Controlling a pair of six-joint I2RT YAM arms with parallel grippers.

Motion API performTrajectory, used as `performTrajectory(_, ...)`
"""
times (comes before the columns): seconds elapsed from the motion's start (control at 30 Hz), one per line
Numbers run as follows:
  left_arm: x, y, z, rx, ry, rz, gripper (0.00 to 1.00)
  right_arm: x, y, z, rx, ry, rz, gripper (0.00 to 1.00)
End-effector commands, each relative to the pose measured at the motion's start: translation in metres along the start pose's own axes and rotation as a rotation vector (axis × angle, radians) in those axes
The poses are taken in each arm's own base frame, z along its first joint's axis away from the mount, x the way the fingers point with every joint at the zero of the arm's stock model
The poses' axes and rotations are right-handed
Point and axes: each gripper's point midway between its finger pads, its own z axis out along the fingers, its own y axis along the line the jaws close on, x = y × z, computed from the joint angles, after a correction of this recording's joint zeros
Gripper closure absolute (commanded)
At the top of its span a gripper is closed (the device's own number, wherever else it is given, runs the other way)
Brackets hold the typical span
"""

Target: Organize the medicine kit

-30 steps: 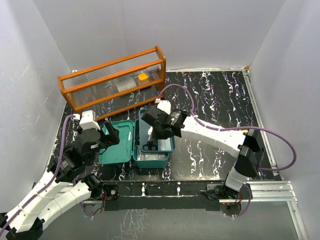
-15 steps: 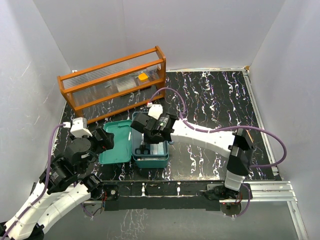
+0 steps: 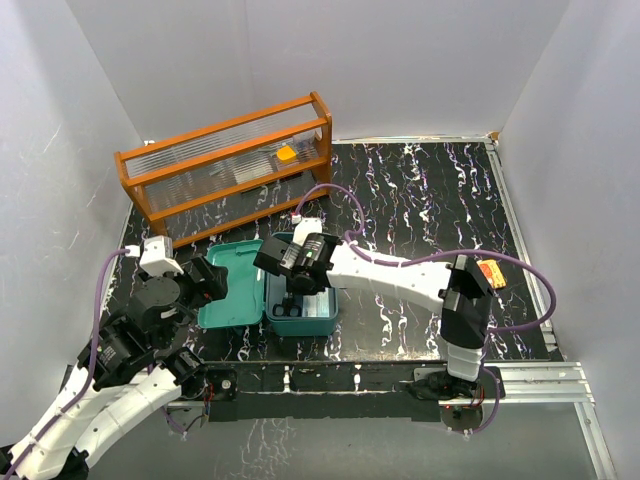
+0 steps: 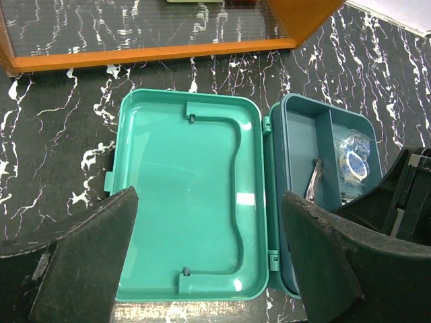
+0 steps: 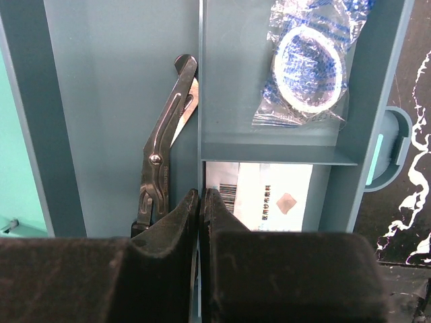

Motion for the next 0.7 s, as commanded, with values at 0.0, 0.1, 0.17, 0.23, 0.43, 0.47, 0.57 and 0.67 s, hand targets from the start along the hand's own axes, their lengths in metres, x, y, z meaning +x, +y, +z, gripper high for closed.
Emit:
performTrajectory(0.0,-0.001,0.001,0.0,-0.001,-0.012,0.003,0.14,-0.022,0.006,-0.011,-0.009,-0.075,0.037,1.0)
performTrajectory(0.1,0.0,0.001,0.001,-0.003,-0.009,0.006,0.13,-0.022,0.007,-0.009,-0.003,-0.078,0.022,1.0)
performTrajectory(0.17,0.0,0.002,0.0,-0.002,-0.01,0.005,0.13,-0.02,0.008,-0.006,-0.002,-0.07,-0.002,1.0)
performTrajectory(0.23,-0.001,0.001,0.0,0.001,-0.014,0.004,0.13,-0.02,0.009,-0.005,-0.004,-0.066,-0.036,1.0)
performTrajectory(0.43,0.0,0.0,0.001,0.008,-0.009,0.011,0.13,-0.017,0.008,-0.001,0.003,-0.055,-0.066,1.0)
performTrajectory(0.47,0.0,-0.001,0.001,0.008,-0.007,0.012,0.13,-0.016,0.008,0.001,0.008,-0.053,-0.069,1.0)
performTrajectory(0.57,0.001,-0.001,0.002,0.005,-0.001,0.017,0.13,-0.013,0.006,0.004,0.016,-0.045,-0.075,1.0)
performTrajectory(0.67,0.002,-0.002,0.002,0.008,0.003,0.017,0.13,-0.011,0.006,0.007,0.021,-0.039,-0.084,1.0)
